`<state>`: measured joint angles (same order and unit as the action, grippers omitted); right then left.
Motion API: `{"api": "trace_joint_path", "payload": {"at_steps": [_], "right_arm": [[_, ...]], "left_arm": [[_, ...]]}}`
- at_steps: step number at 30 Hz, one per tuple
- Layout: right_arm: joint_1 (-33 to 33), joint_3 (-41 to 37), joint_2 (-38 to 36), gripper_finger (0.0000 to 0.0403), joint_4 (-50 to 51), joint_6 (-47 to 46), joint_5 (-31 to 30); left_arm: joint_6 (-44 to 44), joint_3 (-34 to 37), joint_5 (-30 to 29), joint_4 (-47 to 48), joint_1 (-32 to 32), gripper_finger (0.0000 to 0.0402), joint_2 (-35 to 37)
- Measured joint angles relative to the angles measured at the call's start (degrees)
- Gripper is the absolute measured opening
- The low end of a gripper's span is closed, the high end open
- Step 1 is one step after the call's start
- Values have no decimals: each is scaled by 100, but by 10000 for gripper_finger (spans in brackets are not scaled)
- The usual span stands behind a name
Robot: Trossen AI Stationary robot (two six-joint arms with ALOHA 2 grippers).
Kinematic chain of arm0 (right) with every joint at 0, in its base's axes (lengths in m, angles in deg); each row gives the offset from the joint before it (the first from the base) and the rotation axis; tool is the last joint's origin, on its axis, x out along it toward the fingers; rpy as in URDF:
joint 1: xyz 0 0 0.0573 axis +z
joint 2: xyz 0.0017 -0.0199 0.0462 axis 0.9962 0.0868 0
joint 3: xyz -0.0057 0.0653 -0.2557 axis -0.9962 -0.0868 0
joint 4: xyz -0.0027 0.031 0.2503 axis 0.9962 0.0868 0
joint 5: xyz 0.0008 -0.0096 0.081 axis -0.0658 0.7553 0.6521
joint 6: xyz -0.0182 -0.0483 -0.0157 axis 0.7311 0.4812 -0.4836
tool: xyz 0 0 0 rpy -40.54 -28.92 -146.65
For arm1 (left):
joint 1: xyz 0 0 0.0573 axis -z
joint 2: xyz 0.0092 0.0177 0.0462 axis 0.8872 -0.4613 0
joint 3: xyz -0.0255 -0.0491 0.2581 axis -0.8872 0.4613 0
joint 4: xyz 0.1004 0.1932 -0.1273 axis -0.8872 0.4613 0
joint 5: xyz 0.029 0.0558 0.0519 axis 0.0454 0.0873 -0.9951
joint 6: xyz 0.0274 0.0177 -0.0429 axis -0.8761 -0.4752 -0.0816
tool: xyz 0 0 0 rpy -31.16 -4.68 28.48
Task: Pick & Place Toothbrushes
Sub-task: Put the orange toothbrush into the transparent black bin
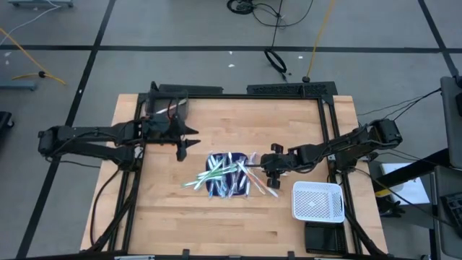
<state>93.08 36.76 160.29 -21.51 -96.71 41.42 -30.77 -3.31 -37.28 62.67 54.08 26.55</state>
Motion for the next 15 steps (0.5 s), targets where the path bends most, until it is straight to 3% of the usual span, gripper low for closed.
{"api": "trace_joint_path", "payload": {"at_steps": [15], "right_arm": [[-7,-307,0,121,48,-308,-20]], "left_arm": [[26,0,-23,-4,157,173,1]]}}
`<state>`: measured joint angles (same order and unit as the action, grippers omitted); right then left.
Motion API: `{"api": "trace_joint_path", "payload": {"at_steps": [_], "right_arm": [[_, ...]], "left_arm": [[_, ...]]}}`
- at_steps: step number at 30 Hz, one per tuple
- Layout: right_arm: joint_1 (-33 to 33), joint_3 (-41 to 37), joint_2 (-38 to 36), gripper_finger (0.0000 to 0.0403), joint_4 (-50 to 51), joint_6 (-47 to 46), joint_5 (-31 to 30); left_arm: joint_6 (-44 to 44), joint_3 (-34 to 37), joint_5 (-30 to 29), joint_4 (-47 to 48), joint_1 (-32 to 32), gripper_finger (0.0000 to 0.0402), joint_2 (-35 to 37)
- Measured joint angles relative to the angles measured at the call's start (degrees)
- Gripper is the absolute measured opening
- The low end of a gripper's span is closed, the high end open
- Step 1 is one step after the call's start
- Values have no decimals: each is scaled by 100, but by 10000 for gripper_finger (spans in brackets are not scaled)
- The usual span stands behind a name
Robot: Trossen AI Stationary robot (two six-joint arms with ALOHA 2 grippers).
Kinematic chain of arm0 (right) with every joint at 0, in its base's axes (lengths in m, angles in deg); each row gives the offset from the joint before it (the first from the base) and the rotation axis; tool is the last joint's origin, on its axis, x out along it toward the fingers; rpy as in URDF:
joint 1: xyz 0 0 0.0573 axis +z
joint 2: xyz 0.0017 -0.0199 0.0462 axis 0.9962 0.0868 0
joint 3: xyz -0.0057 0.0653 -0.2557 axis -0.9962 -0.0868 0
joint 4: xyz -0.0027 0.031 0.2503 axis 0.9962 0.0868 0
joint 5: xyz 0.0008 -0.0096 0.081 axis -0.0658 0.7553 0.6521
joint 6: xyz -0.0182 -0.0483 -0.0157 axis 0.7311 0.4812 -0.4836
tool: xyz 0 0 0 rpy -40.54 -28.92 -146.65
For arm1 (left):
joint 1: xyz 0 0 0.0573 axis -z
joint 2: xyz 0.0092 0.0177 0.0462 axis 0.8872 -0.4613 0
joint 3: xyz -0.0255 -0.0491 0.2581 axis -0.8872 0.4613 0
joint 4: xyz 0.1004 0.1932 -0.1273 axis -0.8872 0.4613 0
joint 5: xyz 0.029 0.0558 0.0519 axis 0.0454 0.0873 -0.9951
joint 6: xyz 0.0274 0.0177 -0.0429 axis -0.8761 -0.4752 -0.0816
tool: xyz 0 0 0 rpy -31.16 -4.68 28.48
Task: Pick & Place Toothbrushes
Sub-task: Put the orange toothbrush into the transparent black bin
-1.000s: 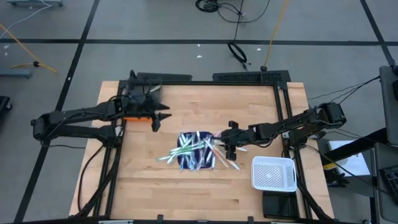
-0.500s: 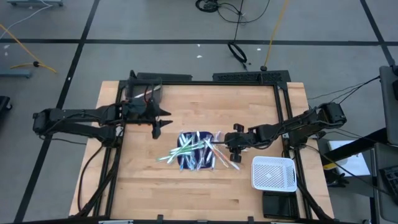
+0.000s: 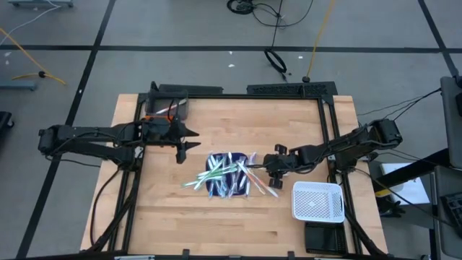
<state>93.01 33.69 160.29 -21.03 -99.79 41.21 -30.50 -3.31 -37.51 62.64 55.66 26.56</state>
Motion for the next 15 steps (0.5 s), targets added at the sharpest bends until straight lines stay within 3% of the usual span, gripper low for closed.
{"api": "trace_joint_path", "payload": {"at_steps": [11,15], "right_arm": [[0,-267,0,119,-165,-148,-2],[0,-312,0,99,-152,-260,-4]], "left_arm": [[10,0,-1,-141,2,173,0],[18,0,-1,-141,2,173,-2]]}}
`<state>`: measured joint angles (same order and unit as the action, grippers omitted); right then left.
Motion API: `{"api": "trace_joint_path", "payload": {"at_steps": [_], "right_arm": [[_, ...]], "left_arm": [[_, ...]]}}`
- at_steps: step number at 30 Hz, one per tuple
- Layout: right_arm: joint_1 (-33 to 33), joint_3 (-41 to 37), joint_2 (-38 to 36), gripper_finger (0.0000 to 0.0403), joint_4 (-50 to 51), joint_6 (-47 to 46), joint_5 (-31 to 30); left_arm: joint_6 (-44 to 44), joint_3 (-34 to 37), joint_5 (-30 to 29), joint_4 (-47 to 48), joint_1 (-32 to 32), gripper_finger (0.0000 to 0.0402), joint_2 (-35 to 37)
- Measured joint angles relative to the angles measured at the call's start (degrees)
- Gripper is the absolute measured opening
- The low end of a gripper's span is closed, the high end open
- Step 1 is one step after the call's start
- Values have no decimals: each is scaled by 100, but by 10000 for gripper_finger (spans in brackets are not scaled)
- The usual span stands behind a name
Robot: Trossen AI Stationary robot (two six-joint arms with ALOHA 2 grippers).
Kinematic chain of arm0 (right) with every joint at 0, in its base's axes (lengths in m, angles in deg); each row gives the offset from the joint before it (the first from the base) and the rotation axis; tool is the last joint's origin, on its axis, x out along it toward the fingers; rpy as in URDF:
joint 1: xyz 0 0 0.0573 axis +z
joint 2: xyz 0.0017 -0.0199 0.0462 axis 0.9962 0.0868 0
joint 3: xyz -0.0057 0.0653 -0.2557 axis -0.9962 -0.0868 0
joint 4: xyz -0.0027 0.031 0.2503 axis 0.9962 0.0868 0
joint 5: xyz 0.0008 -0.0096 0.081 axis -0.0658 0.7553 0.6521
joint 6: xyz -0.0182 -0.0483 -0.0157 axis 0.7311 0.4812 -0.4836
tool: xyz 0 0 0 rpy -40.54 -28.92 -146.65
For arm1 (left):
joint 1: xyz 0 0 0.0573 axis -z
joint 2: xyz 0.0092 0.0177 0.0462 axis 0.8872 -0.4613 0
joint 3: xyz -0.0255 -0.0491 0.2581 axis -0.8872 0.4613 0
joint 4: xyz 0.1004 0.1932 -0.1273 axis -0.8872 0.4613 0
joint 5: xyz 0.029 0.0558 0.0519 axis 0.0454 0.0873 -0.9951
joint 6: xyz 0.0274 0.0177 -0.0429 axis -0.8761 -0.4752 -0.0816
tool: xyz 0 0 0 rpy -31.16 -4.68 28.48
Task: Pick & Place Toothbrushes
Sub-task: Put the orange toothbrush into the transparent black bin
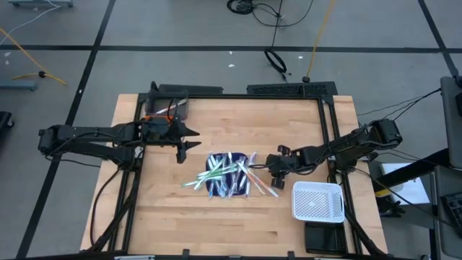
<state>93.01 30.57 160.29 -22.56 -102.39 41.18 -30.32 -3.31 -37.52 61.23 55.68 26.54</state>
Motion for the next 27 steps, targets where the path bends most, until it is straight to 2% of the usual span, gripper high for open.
{"api": "trace_joint_path", "payload": {"at_steps": [6,12,19,27], "right_arm": [[0,1,0,22,-10,21,17],[0,43,0,22,39,93,4],[-7,518,0,22,92,567,-25],[-13,1150,0,22,65,1037,-620]], "left_arm": [[-1,2,0,-53,0,173,1],[-3,2,0,-131,0,172,0],[21,2,0,-137,0,173,2],[28,2,0,-257,0,173,2]]}}
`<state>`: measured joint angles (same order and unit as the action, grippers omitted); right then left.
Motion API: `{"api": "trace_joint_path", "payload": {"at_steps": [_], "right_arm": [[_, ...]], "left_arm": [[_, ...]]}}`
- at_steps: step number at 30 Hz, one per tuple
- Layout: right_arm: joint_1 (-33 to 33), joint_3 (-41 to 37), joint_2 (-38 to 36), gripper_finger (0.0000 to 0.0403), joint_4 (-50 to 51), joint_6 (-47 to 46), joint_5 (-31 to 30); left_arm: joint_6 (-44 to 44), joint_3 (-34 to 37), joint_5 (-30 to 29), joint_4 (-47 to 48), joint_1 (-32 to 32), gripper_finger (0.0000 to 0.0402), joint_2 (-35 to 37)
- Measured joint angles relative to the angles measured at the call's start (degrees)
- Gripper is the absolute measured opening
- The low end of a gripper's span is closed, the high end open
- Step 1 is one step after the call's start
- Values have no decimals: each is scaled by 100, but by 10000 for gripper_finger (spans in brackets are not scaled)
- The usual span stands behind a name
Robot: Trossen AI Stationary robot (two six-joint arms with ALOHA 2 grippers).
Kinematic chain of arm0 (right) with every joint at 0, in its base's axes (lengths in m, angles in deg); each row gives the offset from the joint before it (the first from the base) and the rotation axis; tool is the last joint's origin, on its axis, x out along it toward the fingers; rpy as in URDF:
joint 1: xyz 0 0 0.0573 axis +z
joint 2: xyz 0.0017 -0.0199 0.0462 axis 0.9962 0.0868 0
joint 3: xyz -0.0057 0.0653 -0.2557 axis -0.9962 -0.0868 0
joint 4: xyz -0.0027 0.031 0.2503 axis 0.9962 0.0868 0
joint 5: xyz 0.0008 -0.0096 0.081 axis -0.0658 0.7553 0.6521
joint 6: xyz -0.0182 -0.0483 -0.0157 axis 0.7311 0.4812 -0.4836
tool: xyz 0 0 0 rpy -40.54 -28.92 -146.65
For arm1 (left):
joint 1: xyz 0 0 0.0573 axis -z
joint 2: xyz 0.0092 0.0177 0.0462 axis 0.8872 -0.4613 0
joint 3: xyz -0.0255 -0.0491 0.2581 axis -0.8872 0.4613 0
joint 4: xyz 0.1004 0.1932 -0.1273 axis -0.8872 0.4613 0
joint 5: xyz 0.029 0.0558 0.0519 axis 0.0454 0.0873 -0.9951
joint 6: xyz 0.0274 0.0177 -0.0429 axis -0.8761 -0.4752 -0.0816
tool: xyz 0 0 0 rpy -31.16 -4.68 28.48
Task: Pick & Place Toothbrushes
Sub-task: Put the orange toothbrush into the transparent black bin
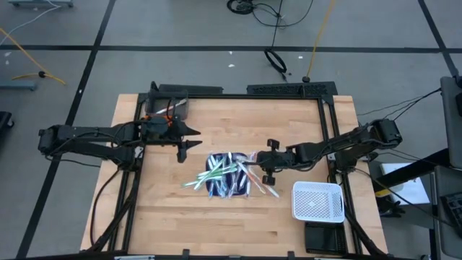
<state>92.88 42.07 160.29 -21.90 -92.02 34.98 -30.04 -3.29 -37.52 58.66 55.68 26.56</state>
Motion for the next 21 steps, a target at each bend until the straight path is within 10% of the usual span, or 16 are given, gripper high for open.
{"api": "trace_joint_path", "payload": {"at_steps": [21], "right_arm": [[-335,299,0,22,-3799,1229,-388]], "left_arm": [[-293,4,1,-2697,337,173,-1156]]}}
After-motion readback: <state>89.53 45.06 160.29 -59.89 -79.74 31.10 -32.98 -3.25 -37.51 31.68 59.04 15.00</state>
